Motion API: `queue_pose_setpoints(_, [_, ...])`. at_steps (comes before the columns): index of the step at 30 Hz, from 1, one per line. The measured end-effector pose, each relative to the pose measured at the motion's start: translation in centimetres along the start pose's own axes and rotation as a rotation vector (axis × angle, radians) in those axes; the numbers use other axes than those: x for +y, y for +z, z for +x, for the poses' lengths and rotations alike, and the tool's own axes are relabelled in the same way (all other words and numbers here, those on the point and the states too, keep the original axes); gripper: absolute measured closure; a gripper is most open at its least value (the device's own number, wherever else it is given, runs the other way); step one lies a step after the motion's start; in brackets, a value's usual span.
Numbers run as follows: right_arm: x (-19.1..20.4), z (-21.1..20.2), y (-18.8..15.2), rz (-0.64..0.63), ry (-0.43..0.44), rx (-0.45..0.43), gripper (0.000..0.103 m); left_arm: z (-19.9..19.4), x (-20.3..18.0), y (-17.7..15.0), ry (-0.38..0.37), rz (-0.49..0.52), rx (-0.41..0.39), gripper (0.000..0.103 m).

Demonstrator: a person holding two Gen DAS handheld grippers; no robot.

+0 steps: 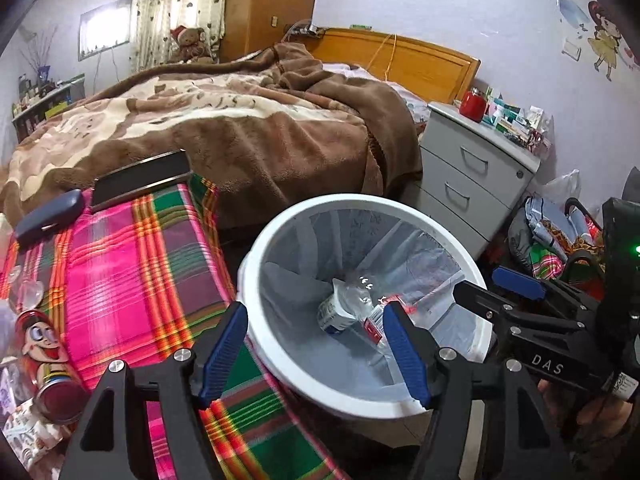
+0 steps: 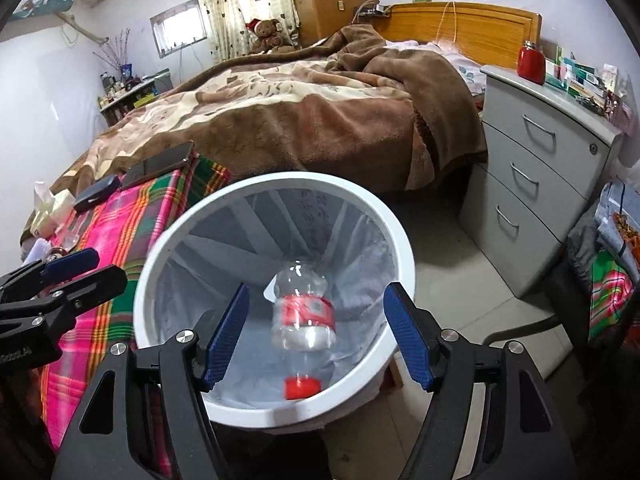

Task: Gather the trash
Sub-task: 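Carry the cup and bottle over the wastebasket and open both tools, then move both tools back over the bed toward the red cans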

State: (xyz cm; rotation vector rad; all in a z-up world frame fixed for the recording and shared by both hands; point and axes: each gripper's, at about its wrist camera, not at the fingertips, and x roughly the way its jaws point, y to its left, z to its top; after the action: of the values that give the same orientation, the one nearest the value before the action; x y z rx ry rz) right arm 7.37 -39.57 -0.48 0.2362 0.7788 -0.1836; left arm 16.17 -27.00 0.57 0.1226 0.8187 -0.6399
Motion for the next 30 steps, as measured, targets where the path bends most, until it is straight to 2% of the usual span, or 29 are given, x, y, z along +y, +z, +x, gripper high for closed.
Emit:
queue_pose_setpoints(5, [1.2,-0.3,0.2,0.006,0.028,-0.008,0.032,-2.0,1.2,-0.7,0.013,-0.031,-0.026,0.033])
queue_pose_setpoints(18, [7.0,-2.7,-0.4,-0.05,0.145,-0.084,0.032,-8.3,6.4,-4.3,0.11,-0.12,-0.097,0.033])
queue_pose_setpoints(24, [10.0,-2.4,-0.8,-0.072,0.209,-0.083,0.032,-11.4,9.7,-6.2,0.193,-0.169,-0.136,0.033])
queue_pose_setpoints(27, [11.6,-2.1,-1.0,-0.096,0.231,-0.077,0.032,-12.7,11.7,-7.1,0.21,-0.211,-0.149,0.033])
queue_pose_setpoints(30, [13.2,-2.0,-1.1,-0.118,0.252,-0.072,0.032,-13.8,13.1,-7.9,0.268,-0.221,-0.159,0.033])
